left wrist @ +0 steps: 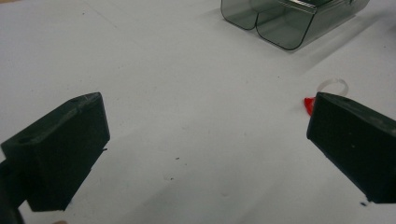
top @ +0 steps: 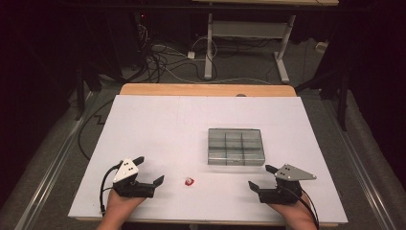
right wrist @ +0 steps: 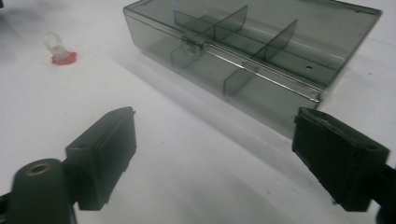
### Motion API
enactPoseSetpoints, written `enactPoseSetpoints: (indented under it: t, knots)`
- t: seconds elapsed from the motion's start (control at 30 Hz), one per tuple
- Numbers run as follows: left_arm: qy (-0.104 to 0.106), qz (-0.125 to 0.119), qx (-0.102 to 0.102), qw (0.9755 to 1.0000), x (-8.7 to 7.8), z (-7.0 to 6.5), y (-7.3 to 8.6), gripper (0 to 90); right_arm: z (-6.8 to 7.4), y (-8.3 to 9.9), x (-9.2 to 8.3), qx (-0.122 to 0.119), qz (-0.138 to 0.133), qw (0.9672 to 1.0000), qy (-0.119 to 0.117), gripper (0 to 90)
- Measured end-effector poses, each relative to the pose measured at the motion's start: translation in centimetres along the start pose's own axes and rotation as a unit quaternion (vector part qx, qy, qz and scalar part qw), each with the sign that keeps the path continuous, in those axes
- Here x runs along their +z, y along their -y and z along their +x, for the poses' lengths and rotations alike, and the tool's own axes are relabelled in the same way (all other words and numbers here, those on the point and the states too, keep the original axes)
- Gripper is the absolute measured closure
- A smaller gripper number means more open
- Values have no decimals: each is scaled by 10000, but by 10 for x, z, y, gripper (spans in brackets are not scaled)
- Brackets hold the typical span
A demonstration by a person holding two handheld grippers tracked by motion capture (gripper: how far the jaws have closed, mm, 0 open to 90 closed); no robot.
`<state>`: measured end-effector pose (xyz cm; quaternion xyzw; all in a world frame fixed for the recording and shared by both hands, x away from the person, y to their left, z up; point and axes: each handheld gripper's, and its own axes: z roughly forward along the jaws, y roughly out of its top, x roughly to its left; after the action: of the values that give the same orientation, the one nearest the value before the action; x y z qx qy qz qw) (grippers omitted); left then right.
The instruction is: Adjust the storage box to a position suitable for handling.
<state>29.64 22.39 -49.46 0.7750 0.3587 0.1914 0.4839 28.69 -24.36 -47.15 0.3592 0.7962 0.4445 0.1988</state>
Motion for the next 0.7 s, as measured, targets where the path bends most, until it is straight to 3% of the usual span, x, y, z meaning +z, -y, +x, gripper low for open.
enactPoseSetpoints:
  t: [0.7]
  knots:
    - [31,-45,25,10000,0,-1,1,0,35,-8,21,-254,106,9977,-612,440]
